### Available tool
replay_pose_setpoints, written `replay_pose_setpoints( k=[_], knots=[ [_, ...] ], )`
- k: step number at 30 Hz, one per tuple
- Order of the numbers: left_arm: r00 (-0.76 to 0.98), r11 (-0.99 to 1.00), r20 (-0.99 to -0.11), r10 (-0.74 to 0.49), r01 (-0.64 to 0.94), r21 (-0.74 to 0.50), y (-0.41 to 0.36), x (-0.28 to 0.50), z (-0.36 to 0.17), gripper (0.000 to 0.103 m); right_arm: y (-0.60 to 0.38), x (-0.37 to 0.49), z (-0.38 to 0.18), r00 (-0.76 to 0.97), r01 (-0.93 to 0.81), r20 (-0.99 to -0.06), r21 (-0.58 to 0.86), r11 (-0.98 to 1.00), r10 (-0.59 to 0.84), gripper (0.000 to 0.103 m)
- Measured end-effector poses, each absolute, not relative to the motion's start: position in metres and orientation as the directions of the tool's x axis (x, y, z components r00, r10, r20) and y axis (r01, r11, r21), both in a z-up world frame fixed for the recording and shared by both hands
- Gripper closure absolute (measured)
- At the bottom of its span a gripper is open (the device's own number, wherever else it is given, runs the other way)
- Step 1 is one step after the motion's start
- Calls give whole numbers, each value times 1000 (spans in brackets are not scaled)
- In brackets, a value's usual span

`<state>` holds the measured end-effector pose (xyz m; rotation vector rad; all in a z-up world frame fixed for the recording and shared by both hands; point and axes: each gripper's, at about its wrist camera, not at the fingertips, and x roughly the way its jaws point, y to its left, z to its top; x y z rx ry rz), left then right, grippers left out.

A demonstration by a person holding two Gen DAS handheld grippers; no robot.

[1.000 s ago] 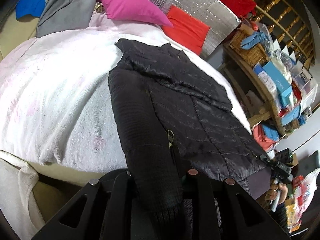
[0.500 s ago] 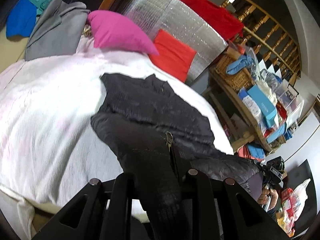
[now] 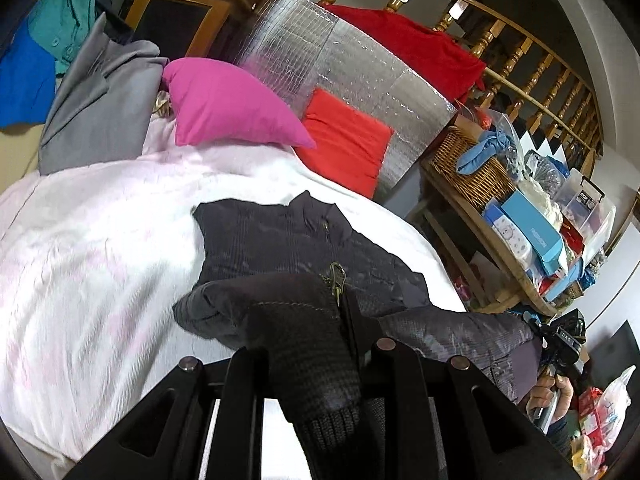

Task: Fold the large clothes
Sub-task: 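Carry the held hem over the jacket body toward the collar with both tools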

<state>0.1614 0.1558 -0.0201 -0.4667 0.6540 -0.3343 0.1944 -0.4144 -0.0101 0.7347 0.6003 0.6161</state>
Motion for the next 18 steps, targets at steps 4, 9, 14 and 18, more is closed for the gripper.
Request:
replay_pose_setpoints(
  k=[4, 9, 14, 18],
  knots=[
    [754, 856, -498, -428, 160, -492, 154, 178, -14, 84, -414, 211, -4, 674, -298, -272, 750, 590, 686, 85],
    [763, 862, -492, -420, 166, -479, 154, 202, -6, 84, -410, 236, 6, 681, -304, -269, 742, 598, 681, 85],
    [771, 870, -491, -405, 160, -467, 154, 230, -5, 84, -406, 271, 11, 688, -301, -278, 732, 612, 671, 85],
    [775, 883, -503, -382, 146, -446, 150, 253, -8, 84, -402, 300, 7, 696, -279, -294, 730, 624, 655, 85]
  ],
)
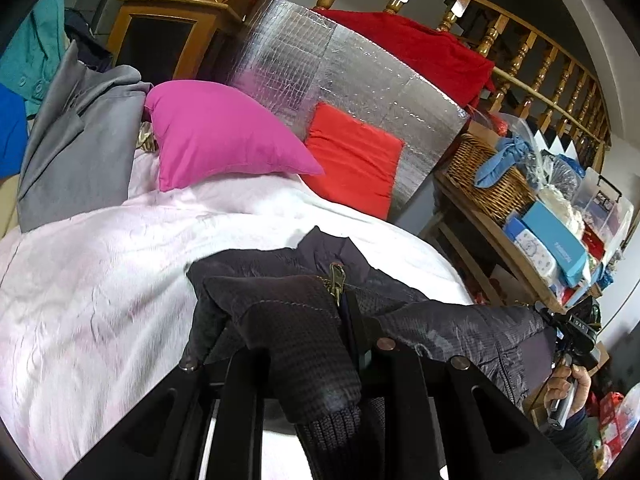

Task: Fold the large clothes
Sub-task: 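Carry the held hem over the jacket body toward the collar with both tools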

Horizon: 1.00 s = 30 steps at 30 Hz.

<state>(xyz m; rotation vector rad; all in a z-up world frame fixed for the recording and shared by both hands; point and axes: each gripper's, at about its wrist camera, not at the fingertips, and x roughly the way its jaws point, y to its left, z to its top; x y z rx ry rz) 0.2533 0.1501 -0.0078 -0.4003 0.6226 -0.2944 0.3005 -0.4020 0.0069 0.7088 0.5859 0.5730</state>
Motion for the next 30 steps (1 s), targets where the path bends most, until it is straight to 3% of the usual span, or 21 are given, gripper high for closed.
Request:
replay_pose_setpoints(
  k=[13, 30],
  knots=[
    [775, 924, -560, -293, 79, -374, 139, 295, -30, 84, -389, 359, -17, 715, -191, -387, 693, 696, 582, 85],
    [776, 950, -590, -223, 37, -310, 129, 290, -31, 84, -382, 347, -8, 717, -180, -418, 663, 727, 558, 85]
  ],
)
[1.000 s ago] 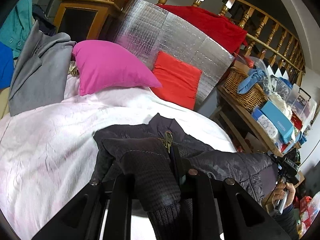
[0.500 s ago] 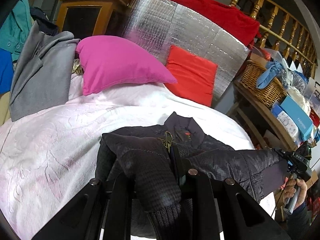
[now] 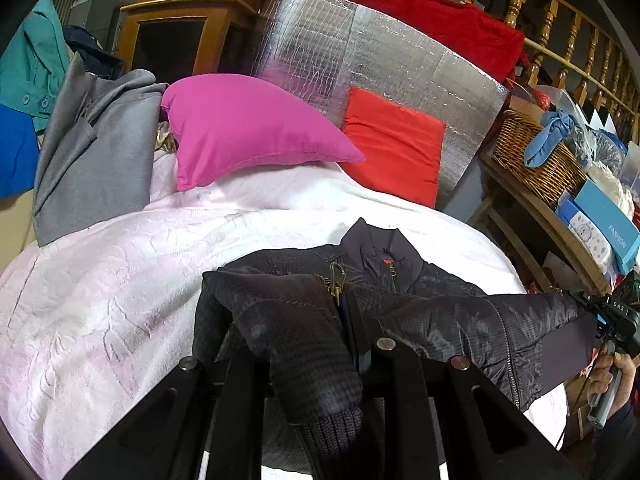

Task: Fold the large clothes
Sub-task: 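Carry the held hem over the jacket body toward the collar with both tools, then lay the hem down near the collar and open both tools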

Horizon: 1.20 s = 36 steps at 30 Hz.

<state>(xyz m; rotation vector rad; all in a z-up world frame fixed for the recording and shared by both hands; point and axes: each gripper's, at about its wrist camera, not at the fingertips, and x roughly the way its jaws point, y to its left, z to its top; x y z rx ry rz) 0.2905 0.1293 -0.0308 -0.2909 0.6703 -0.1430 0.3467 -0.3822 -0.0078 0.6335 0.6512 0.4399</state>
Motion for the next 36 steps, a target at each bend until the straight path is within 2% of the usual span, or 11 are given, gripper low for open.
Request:
replay_pose_setpoints(
  k=[20, 25, 31, 36],
  knots=[
    [767, 963, -607, -207, 49, -265, 126, 322, -33, 84, -380, 383, -9, 706, -173, -418, 682, 711, 573, 85],
    [737, 953, -636, -228, 35, -301, 130, 343, -49, 84, -380, 406, -27, 693, -132, -459, 677, 724, 556, 85],
    [696, 961, -688, -206, 10, -277, 125, 361, -73, 84, -382, 428, -64, 667, -67, -516, 677, 733, 537, 85],
    [703, 966, -682, -204, 32, -256, 123, 365, -60, 84, -381, 436, -56, 665, -85, -514, 668, 740, 541, 85]
  ],
)
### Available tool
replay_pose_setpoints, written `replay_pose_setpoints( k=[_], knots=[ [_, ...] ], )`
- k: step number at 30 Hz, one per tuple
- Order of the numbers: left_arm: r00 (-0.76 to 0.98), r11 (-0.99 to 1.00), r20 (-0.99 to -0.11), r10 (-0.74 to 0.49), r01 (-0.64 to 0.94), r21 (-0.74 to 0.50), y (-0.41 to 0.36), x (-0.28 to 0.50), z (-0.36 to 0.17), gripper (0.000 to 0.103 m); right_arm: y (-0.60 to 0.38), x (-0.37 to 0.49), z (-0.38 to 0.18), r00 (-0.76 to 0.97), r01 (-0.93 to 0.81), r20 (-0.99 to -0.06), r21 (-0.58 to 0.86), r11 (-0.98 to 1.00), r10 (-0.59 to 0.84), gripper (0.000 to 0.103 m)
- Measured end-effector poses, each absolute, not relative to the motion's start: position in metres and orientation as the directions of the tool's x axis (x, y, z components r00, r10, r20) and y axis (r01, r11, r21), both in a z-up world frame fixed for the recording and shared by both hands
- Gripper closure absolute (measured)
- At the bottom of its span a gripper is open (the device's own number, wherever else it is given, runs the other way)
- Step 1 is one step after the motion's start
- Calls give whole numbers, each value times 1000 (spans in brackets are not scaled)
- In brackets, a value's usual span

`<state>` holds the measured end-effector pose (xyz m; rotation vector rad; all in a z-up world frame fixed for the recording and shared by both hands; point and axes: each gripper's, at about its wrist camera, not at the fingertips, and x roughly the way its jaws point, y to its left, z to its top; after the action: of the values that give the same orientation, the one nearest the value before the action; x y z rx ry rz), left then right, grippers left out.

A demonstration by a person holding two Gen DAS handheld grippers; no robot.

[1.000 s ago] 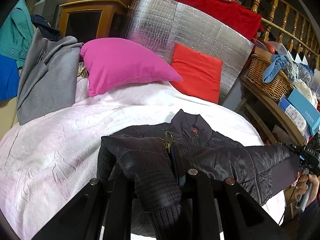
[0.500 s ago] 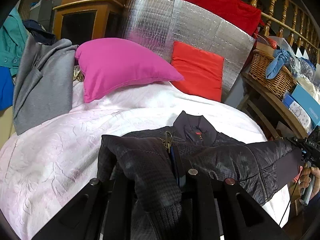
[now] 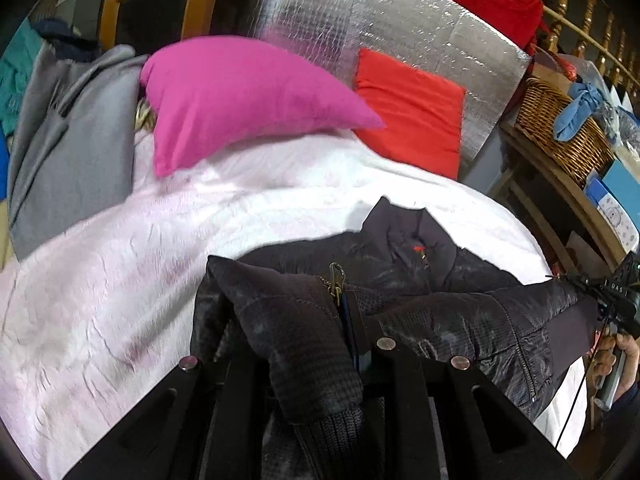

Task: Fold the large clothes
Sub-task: 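Lay the hem down near the collar and open both tools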

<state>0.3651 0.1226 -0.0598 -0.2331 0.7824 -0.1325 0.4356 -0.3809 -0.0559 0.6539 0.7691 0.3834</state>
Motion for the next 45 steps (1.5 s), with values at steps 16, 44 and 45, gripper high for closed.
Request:
replay_pose_setpoints(
  k=[16, 44, 45],
  knots=[
    [574, 948, -788, -222, -62, -312, 130, 455, -116, 84, -392, 511, -110, 619, 66, -605, 676, 734, 501, 85],
    [548, 920, -794, -264, -105, -379, 137, 470, -132, 79, -396, 515, -117, 589, 97, -575, 747, 657, 567, 32],
    [552, 919, -790, -265, -103, -381, 137, 469, -131, 79, -395, 510, -114, 584, 87, -569, 752, 653, 578, 32]
  ],
)
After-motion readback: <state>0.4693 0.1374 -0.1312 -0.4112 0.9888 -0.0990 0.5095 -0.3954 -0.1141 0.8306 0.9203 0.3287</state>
